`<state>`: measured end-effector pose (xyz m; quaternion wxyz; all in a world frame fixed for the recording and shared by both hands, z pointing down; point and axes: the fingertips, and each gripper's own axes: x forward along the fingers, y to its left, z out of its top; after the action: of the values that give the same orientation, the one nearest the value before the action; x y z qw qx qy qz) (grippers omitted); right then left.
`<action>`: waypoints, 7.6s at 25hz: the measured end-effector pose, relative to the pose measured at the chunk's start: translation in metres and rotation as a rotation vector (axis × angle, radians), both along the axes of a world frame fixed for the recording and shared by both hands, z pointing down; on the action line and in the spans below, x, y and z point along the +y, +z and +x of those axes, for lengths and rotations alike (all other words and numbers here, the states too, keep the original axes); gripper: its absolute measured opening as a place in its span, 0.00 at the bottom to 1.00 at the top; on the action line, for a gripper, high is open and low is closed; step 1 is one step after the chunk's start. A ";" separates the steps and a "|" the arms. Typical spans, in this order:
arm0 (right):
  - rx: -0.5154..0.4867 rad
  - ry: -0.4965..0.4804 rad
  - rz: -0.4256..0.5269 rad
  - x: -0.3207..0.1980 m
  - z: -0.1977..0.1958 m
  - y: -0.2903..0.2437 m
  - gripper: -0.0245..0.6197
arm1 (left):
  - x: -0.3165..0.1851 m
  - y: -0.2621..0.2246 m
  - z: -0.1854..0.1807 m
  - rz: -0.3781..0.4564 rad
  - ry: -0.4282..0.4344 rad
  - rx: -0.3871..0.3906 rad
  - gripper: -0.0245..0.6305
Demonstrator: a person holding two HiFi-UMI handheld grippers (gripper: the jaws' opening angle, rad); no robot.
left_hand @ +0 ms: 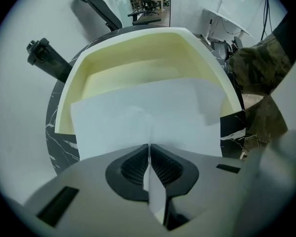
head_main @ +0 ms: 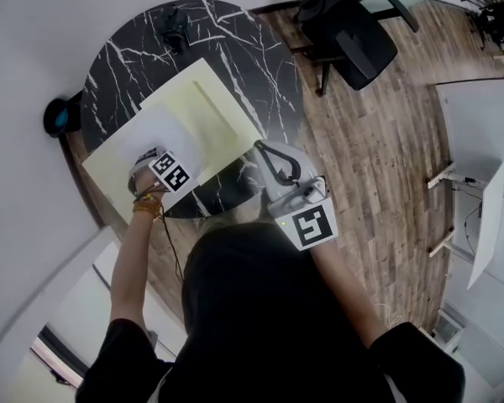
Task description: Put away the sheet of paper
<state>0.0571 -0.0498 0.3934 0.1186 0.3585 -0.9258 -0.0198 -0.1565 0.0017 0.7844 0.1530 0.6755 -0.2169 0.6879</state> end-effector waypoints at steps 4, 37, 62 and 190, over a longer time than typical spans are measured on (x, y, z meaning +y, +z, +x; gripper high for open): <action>0.004 0.008 -0.006 -0.002 0.003 0.001 0.04 | -0.011 0.001 0.008 0.001 0.014 0.010 0.08; -0.011 0.129 -0.036 -0.022 0.081 0.009 0.04 | -0.092 -0.008 0.097 -0.066 -0.031 0.159 0.08; 0.038 -0.019 -0.070 -0.014 0.032 0.034 0.04 | -0.014 -0.065 0.035 0.274 -0.377 0.437 0.26; 0.371 -0.323 -0.268 0.003 -0.004 0.203 0.04 | -0.072 -0.038 0.077 0.109 -0.372 0.445 0.19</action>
<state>0.0534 -0.0465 0.5967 0.3275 0.1775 -0.9278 0.0190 -0.0791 -0.0704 0.7462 0.2840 0.7656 -0.3347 0.4703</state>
